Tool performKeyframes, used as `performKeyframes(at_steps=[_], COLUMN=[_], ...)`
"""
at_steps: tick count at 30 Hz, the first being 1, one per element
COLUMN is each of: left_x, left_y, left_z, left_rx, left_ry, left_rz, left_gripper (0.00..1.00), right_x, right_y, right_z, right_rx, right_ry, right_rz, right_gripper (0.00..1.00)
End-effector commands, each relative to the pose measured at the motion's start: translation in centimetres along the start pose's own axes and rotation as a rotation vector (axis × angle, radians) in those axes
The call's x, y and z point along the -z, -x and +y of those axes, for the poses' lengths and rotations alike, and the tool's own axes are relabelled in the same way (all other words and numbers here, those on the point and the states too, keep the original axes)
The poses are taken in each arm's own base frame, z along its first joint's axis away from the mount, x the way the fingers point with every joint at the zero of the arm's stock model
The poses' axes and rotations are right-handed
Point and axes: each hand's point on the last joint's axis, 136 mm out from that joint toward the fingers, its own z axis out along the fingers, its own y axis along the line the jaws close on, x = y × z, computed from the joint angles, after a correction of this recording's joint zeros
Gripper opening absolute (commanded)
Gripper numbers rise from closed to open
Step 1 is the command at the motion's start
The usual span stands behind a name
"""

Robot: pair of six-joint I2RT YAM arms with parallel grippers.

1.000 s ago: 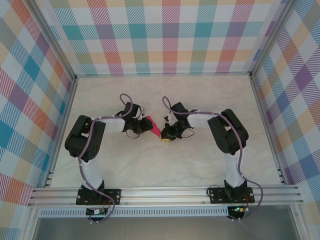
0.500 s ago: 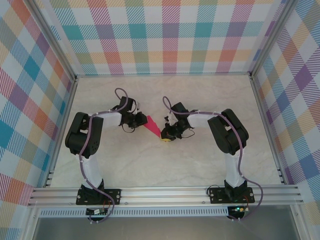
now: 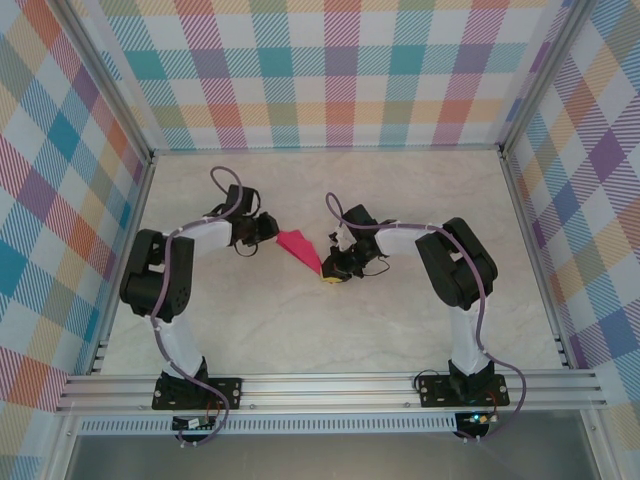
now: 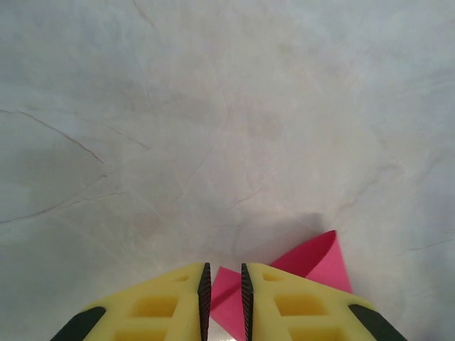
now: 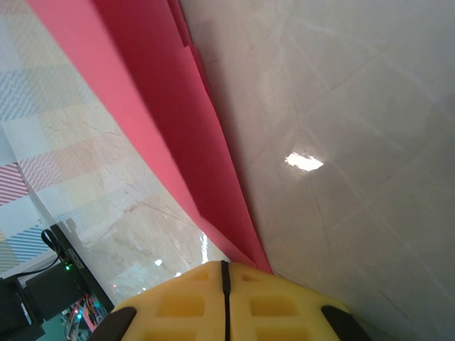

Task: Fold a paper plane with a square sheet of paper (pick it up from the middle)
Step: Fold the wing for the fifth time at the center of the table.

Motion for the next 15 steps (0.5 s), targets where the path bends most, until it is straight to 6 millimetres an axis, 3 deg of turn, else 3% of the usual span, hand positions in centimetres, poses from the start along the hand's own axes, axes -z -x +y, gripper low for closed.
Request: performKeyframes(at_steps=[1,7,15], left_x=[3.7,4.3,1.2], left_y=[1.2,-3.4,-10.2], left_z=[-2.5,-5.7,-8.4], left_rx=[0.006,0.035,0.021], left_ry=[-0.084,-0.189,-0.195], left_rz=[-0.079,-0.060,0.032], left_gripper=[0.22,0.23,0.23], right_x=[-1.2,-1.3,-1.5], right_y=[-4.4,-4.5,-4.6], right_z=[-7.0,-7.1,-7.3], right_rx=[-0.179,-0.182,-0.192], right_ry=[-0.224,-0.220,-0.223], right_rz=[0.116,0.118,0.123], right_gripper=[0.07,0.07,0.07])
